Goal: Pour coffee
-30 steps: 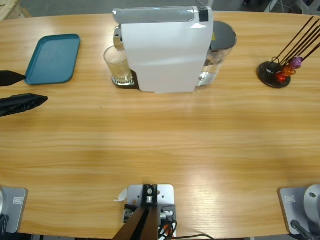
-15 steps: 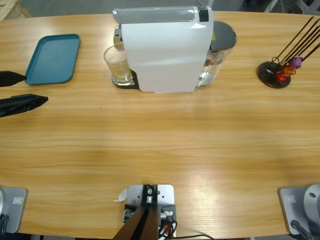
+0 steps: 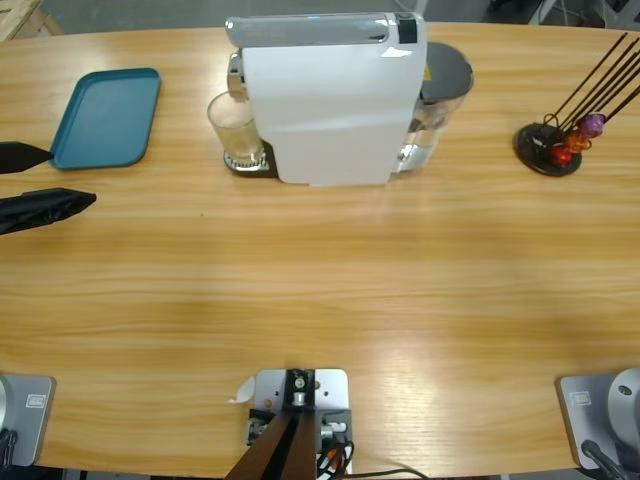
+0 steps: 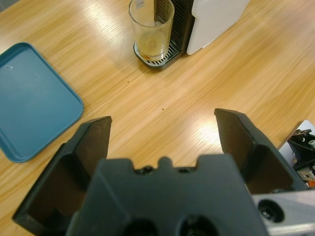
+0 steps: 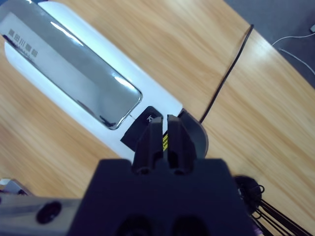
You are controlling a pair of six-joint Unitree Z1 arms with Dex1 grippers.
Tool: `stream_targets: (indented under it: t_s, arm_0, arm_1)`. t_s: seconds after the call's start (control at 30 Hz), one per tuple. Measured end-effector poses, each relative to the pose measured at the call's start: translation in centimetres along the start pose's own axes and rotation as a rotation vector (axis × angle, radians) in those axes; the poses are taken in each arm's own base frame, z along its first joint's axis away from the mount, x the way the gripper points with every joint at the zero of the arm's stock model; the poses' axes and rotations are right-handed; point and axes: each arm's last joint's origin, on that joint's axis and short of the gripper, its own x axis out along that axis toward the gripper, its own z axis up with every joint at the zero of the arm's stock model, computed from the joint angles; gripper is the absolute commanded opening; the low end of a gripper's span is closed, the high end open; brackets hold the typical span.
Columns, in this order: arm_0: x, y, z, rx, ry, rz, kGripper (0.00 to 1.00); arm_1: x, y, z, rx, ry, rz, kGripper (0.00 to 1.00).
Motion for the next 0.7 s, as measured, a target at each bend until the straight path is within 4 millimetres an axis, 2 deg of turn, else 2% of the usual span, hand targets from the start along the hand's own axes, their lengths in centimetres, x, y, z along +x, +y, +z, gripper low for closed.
stream_targets:
  t_s: [0.37, 0.7]
  arm_0:
    - [0.0, 0.0, 0.0, 0.002, 0.000, 0.000, 0.908]
    - [0.0, 0.0, 0.0, 0.002, 0.000, 0.000, 0.908]
  arm_1:
    - [1.6, 0.1, 0.0, 0.003, 0.033, 0.035, 0.000]
    - [1.7, 0.2, 0.1, -0.001, 0.033, 0.038, 0.000]
